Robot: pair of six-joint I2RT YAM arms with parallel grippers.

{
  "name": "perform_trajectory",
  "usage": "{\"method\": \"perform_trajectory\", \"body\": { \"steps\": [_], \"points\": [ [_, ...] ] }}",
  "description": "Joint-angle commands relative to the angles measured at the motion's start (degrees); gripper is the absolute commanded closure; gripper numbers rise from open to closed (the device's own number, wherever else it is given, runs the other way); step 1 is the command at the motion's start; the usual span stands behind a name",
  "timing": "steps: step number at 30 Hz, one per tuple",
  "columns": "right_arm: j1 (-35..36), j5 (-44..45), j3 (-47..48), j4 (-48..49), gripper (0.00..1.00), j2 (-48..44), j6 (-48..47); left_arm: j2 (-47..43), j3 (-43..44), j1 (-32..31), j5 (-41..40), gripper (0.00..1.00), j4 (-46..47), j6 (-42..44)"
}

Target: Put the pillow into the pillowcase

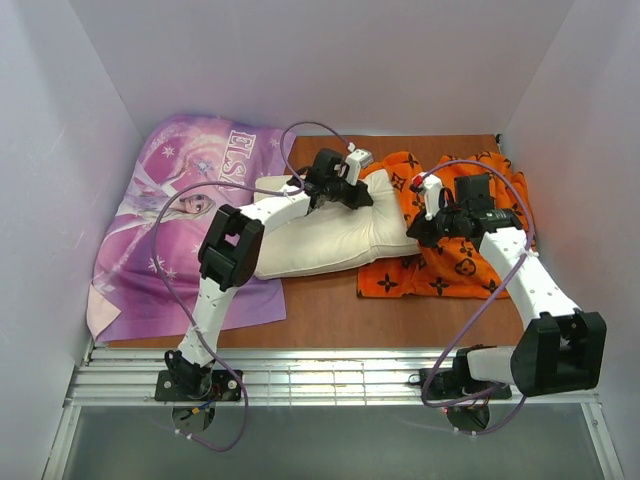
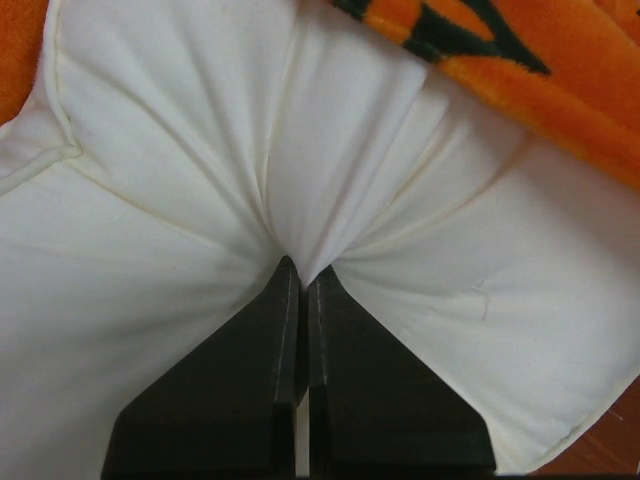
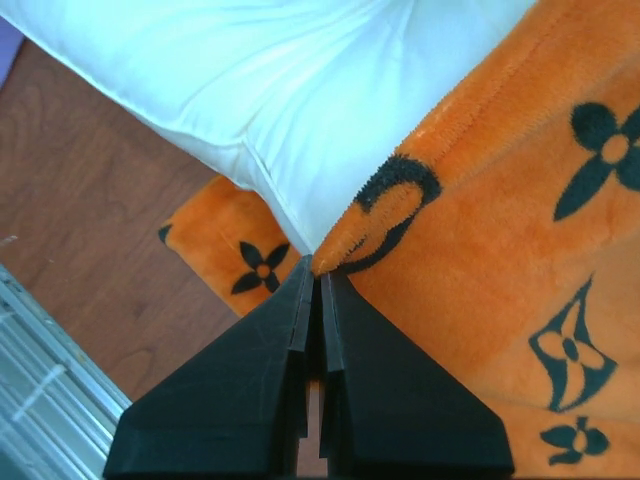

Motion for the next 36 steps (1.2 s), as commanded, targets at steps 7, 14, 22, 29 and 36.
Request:
{"method": "perform_trajectory", "body": {
  "steps": [7, 14, 22, 29, 36],
  "points": [
    [1.38, -9.42, 9.2, 3.87, 0.99, 7.08, 9.97, -14.33, -16.99, -7.97, 3.83, 1.0, 19.94, -11.44],
    [2.95, -15.04, 9.29, 2.47, 0.99, 2.6, 10.68, -19.33, -18.15, -9.99, 0.34, 1.0, 19.09, -8.82],
    [9.64, -16.64, 1.31, 3.95, 0.99, -0.4, 12.34, -31.13, -29.39, -9.99, -6.88, 1.0, 11.87, -8.09],
    [9.29, -4.34, -2.66, 4.05, 0.99, -2.41, 11.65, -22.79, -32.91, -9.82, 1.17, 1.0, 18.87, -19.61],
    [9.11, 7.7, -10.31, 3.35, 0.99, -1.98, 7.44, -24.35, -29.41, -6.14, 12.18, 0.39, 10.15, -10.1]
  ]
}}
